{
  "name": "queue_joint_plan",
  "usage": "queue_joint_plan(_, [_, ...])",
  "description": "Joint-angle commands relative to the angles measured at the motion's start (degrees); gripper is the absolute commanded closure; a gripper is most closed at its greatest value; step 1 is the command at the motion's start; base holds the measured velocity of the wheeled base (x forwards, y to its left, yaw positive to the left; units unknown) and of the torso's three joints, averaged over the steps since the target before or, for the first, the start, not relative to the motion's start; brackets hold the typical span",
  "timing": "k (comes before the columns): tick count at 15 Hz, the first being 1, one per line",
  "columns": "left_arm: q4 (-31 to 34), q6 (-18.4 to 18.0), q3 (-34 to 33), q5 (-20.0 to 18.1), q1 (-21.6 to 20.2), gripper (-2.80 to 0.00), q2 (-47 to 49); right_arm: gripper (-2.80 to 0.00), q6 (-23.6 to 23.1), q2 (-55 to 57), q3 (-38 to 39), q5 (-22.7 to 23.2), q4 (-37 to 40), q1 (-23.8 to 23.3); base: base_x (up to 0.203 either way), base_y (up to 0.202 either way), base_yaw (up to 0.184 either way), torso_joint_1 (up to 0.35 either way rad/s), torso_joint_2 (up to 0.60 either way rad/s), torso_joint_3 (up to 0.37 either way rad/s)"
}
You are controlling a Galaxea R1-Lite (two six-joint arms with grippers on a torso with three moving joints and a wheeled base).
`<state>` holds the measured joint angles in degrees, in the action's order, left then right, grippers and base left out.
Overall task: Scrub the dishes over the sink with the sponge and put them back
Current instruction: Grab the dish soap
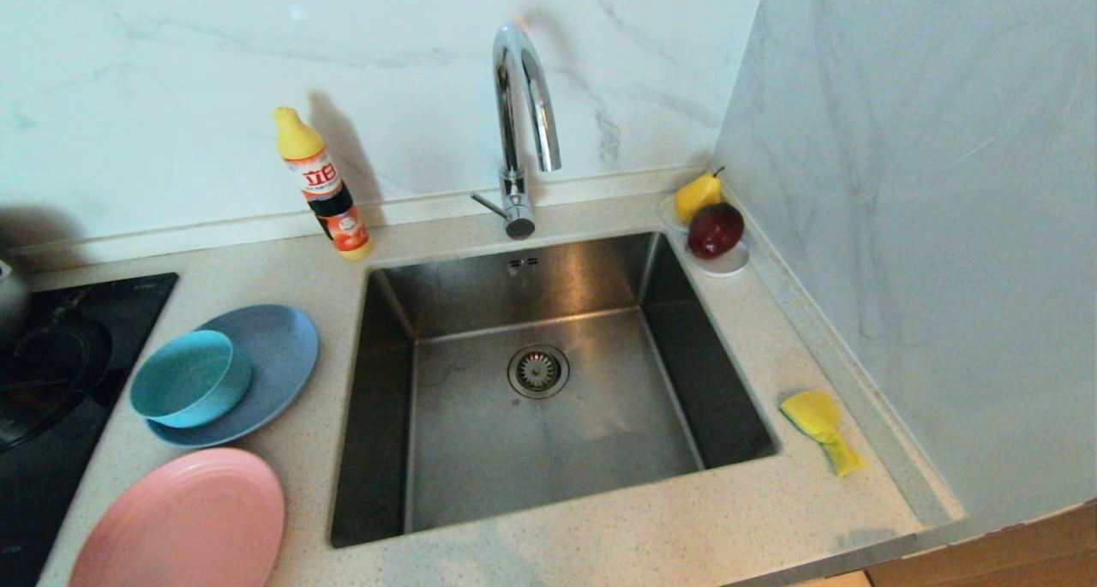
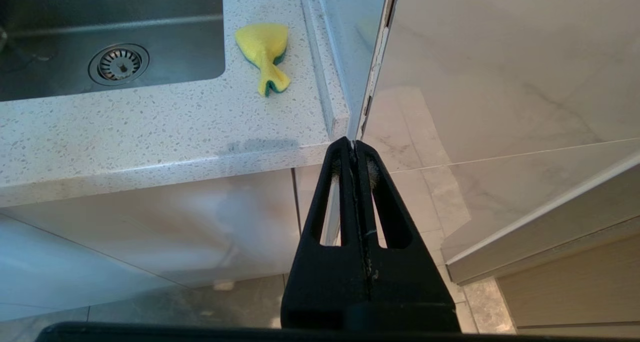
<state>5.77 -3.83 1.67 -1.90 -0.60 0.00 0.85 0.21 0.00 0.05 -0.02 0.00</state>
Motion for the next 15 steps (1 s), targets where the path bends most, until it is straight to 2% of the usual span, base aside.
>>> queue_joint_plan(1, [0.0,0.0,0.0,0.0,0.0,0.00,0.1,0.00,0.0,0.0,0.0,0.0,-0.2,0.0,0.000,0.000,0.000,0.000,0.00,0.000])
queue_joint_plan(15, [0.0,-0.1,-0.1,0.0,0.0,0.00,0.1,0.00,0.0,0.0,0.0,0.0,-0.2,0.0,0.000,0.000,0.000,0.000,0.00,0.000])
